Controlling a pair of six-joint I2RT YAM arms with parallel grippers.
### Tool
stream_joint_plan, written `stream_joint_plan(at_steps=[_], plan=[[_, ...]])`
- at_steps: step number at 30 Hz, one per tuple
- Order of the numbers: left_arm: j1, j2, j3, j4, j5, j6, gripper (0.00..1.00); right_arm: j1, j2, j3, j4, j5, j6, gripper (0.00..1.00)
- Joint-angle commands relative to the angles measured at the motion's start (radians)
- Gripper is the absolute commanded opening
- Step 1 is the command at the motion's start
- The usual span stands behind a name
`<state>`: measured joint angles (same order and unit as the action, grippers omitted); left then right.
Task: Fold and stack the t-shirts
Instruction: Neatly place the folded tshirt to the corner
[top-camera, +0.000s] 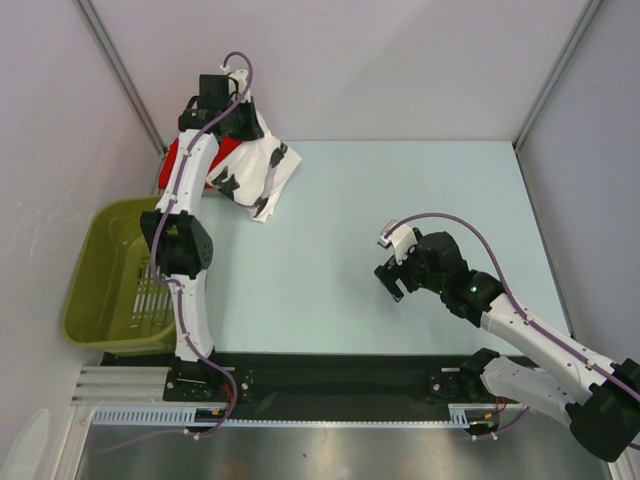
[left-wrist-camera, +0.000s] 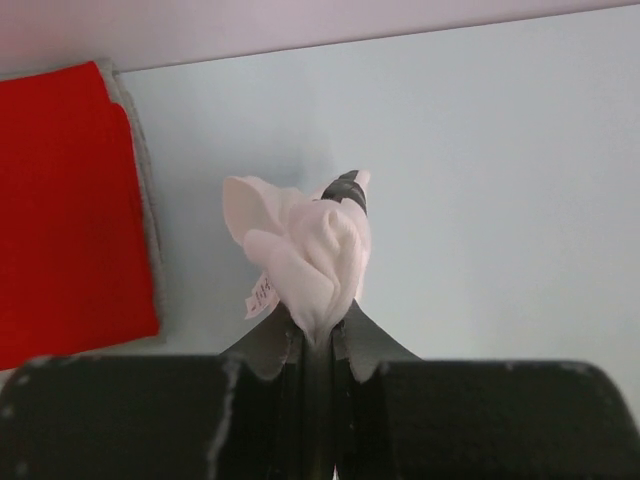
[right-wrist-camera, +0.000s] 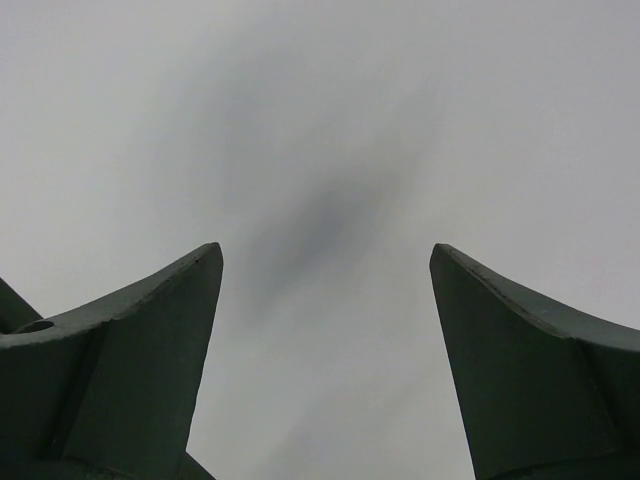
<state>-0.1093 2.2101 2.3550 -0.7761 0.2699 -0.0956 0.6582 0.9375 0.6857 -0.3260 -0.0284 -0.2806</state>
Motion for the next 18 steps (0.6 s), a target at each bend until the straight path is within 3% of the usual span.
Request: stream_joint_plan(at_steps=[1, 11, 18], plan=[[0.022, -0.102, 0.066, 0.011, 0.037, 0.074, 0.00, 0.011, 0.012, 0.048, -0.007, -0.037, 0.008, 0.89], [0.106, -0.136, 0.082, 0.031, 0.095, 0.085, 0.00, 0.023, 0.049, 0.049, 0.015, -0.070, 0.017, 0.89], [0.106, -0.118, 0.135, 0.049, 0.088, 0.082, 0.00, 0.029, 0.072, 0.049, 0.010, -0.085, 0.004, 0.89]])
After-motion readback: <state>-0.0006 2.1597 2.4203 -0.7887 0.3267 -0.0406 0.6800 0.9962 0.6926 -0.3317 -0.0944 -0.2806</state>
